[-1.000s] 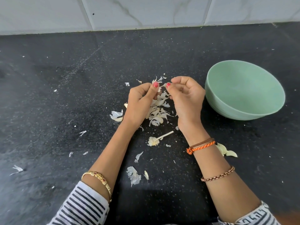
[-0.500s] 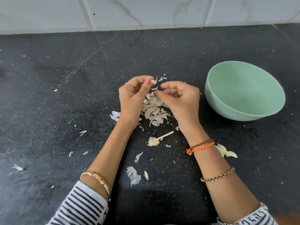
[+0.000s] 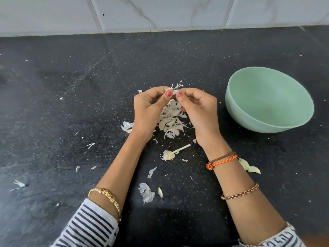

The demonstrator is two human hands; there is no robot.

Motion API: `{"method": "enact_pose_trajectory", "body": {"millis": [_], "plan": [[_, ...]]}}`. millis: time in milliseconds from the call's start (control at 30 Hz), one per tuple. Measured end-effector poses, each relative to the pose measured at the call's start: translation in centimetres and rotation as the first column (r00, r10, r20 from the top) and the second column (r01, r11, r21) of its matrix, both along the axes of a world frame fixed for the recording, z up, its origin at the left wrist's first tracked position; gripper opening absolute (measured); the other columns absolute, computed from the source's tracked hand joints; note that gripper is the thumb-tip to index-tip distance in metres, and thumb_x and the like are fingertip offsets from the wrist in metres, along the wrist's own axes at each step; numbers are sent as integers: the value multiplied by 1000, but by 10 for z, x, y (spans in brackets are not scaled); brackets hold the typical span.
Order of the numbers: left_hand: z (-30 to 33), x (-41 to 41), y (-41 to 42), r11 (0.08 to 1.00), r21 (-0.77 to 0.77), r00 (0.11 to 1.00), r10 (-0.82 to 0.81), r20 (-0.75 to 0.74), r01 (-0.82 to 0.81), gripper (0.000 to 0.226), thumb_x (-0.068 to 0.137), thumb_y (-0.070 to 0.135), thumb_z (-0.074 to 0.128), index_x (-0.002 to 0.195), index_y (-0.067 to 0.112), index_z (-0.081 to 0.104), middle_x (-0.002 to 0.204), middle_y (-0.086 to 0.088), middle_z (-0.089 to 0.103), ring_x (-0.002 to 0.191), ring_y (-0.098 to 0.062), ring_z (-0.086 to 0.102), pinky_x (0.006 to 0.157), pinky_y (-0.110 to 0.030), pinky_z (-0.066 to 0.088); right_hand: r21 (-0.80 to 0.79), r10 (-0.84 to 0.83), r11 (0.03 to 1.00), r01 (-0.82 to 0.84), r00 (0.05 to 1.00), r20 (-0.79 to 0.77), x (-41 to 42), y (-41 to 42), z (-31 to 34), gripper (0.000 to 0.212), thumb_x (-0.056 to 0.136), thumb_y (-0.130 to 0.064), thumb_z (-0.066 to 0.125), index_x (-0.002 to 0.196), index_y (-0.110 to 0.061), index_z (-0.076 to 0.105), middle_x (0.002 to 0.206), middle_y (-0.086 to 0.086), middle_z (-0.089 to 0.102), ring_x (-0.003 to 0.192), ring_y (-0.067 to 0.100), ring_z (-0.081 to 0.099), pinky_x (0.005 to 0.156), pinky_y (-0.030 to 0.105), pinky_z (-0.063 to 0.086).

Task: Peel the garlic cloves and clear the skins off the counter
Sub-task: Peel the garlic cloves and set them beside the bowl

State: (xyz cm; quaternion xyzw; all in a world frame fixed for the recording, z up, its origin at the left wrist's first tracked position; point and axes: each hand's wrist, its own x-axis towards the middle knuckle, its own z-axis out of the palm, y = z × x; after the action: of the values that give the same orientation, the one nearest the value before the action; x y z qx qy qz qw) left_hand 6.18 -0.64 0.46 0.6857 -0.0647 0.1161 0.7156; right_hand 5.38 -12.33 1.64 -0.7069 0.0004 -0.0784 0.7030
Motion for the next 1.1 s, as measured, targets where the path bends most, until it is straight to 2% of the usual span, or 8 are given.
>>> {"method": "enact_pose_trajectory", "body": {"millis": [133, 300, 433, 567, 800, 933, 1000, 1100], "plan": [[-2, 0, -1, 998, 56, 1000, -15, -6, 15, 12, 86, 17, 55, 84, 20, 66, 77, 11, 66, 77, -10, 59, 74, -22, 49, -20, -22, 1000, 23, 999, 41, 0, 1, 0, 9, 85, 0, 62, 88, -5, 69, 76, -3, 67, 66, -5, 59, 64, 12, 47], [-1, -1, -4, 993, 115, 1000, 14, -21, -11, 15, 88, 20, 52, 80, 25, 64, 73, 10, 62, 73, -10, 54, 69, -21, 46, -59, -13, 998, 19, 996, 92, 1, 1, -3, 15, 85, 0, 62, 96, -6, 70, 84, 5, 69, 76, 8, 62, 73, 21, 53], [0, 0, -3, 987, 161, 999, 28, -19, -24, 15, 87, 23, 51, 77, 25, 61, 70, -2, 56, 69, -16, 47, 66, -30, 44, -80, -7, 997, 16, 994, 112, 0, 2, -3, 15, 84, 0, 63, 95, -6, 71, 83, -1, 69, 77, 8, 62, 73, 19, 53], [1, 0, -1, 979, 200, 1000, 29, -2, -28, 15, 87, 21, 50, 76, 25, 59, 68, -4, 50, 60, -5, 40, 58, -16, 37, -108, -5, 994, 21, 990, 140, 0, 1, -3, 15, 84, 1, 63, 95, -6, 71, 82, -2, 70, 76, 8, 64, 71, 19, 53], [2, -1, -3, 980, 195, 999, 37, -36, -29, 17, 85, 18, 48, 72, 25, 57, 61, 7, 47, 57, -1, 39, 57, -13, 36, -96, 5, 995, 10, 988, 151, 0, 3, -2, 14, 84, 2, 63, 92, -4, 73, 84, 8, 72, 80, 26, 66, 72, 30, 54], [3, -2, -4, 988, 153, 998, 22, -52, -13, 17, 86, 17, 48, 74, 19, 60, 68, 1, 54, 63, -4, 46, 60, -15, 40, -100, 16, 995, -1, 988, 155, 0, 4, -2, 17, 85, 3, 61, 93, -6, 72, 85, 2, 71, 80, 20, 67, 72, 26, 54], [4, -3, -6, 990, 139, 999, 12, -44, -6, 18, 89, 14, 48, 75, 18, 60, 65, 5, 52, 56, 1, 43, 57, -12, 37, -89, 6, 996, 8, 988, 153, 0, 3, -2, 18, 84, 4, 61, 95, -6, 72, 84, -1, 71, 79, 15, 67, 72, 23, 55], [3, -3, -7, 991, 134, 999, 35, -26, -31, 16, 86, 18, 48, 75, 19, 59, 60, 11, 49, 52, 2, 39, 54, -11, 34, -69, -11, 997, 19, 992, 125, 1, 1, -2, 19, 84, 4, 61, 96, -7, 71, 83, -2, 71, 76, 12, 66, 70, 23, 55]]}}
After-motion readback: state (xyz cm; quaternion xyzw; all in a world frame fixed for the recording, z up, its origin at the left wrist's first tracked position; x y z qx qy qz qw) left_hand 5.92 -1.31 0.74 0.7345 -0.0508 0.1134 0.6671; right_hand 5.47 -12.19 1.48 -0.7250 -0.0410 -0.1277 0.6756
